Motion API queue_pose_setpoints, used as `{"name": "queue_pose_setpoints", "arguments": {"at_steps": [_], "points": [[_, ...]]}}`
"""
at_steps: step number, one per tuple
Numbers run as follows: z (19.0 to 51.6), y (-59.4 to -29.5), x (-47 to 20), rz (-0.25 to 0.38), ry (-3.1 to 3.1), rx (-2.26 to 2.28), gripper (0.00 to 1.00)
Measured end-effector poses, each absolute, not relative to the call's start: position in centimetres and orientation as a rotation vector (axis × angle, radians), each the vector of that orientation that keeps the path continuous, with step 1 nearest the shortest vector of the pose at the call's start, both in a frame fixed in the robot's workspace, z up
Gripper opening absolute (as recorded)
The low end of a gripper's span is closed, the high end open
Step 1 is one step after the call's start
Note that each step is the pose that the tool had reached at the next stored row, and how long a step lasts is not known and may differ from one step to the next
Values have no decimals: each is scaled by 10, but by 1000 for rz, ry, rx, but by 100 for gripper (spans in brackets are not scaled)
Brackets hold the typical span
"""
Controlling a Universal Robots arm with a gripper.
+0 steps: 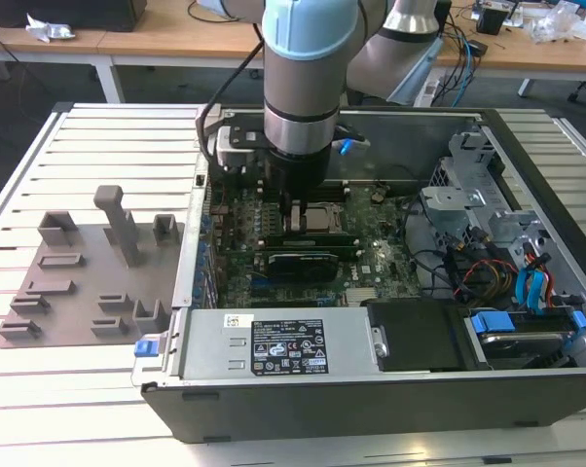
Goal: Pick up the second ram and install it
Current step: 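Press down the second ram until it locks into place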
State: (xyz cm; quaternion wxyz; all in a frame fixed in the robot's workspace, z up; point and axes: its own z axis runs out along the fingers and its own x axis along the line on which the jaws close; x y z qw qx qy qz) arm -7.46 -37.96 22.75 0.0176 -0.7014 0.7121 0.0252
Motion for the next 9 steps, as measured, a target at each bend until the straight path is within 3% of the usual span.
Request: {"name": "queue_pose_setpoints", "arguments": {"at_steps": [9], "points": [[241, -379, -34, 135, 2238, -2201, 10]]}}
